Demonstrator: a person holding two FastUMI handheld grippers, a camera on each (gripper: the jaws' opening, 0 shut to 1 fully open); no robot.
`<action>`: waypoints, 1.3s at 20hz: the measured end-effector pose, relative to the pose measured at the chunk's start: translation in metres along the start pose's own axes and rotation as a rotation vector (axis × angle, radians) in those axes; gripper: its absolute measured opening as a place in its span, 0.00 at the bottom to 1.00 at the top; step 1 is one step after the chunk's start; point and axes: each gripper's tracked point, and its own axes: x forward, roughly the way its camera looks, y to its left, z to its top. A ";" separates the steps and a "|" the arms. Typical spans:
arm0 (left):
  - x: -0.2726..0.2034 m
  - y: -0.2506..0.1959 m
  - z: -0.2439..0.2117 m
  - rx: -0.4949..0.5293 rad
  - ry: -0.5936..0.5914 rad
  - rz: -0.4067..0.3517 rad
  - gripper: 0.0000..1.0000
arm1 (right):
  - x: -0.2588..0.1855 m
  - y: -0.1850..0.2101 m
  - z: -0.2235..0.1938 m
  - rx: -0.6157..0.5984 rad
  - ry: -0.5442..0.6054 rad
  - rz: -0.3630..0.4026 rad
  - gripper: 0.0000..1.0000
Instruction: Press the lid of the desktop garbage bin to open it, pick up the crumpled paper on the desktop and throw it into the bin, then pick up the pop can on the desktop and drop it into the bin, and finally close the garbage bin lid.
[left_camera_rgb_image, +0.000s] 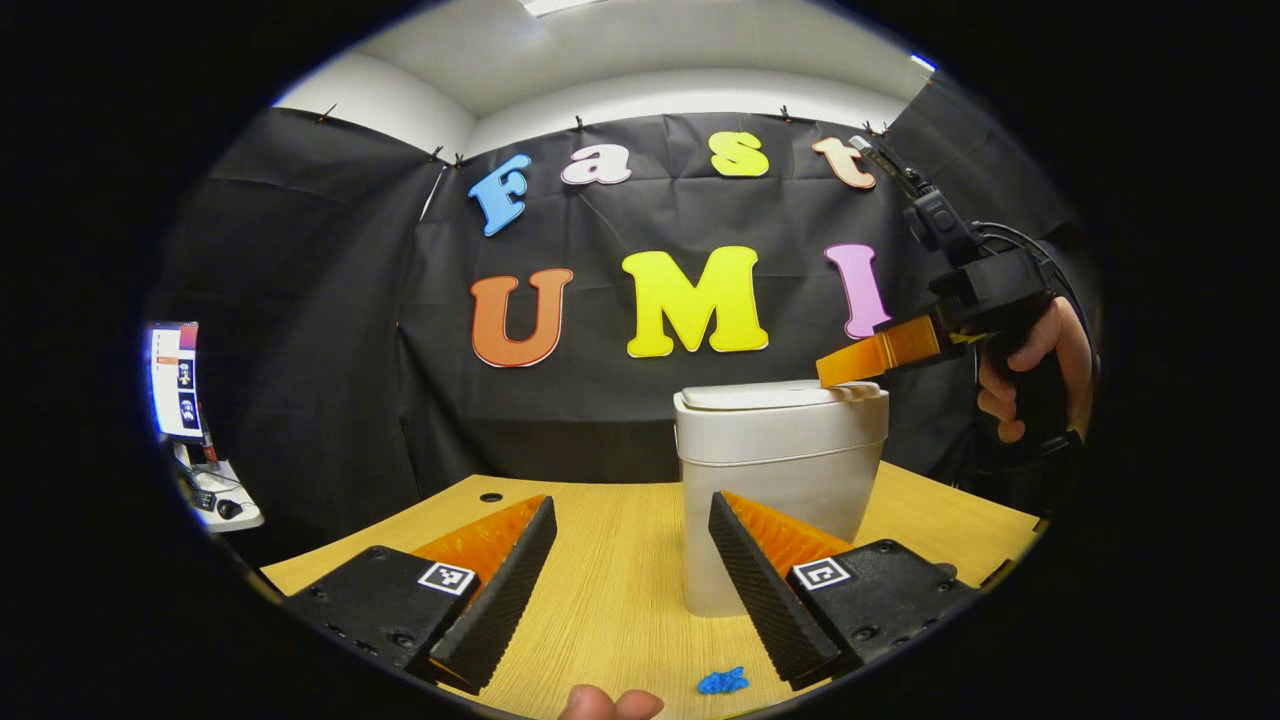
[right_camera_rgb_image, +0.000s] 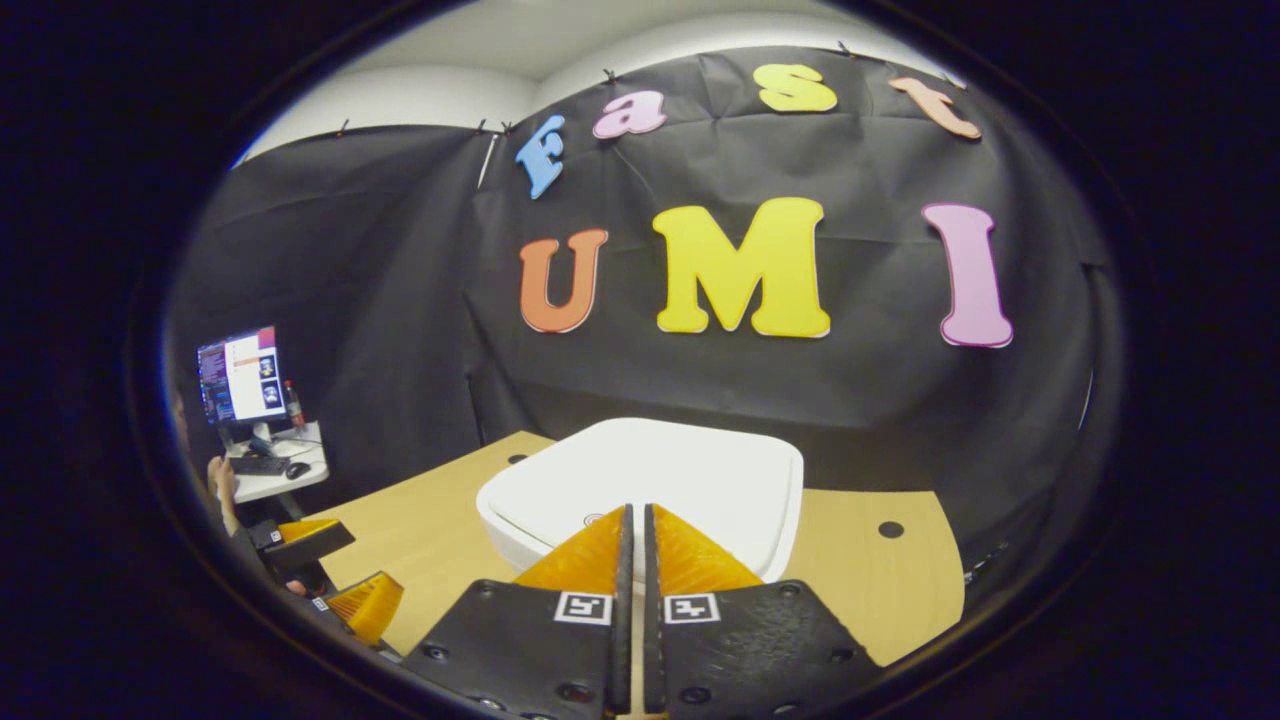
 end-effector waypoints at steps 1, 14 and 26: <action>0.000 0.000 0.001 -0.001 -0.003 0.000 0.99 | -0.001 -0.001 0.004 0.015 -0.016 -0.005 0.07; 0.004 -0.007 -0.017 -0.029 0.028 -0.028 0.99 | -0.049 -0.014 0.021 -0.014 -0.179 -0.079 0.94; 0.001 -0.040 -0.072 -0.055 0.150 -0.090 0.99 | -0.095 -0.038 -0.052 0.046 -0.222 -0.144 0.96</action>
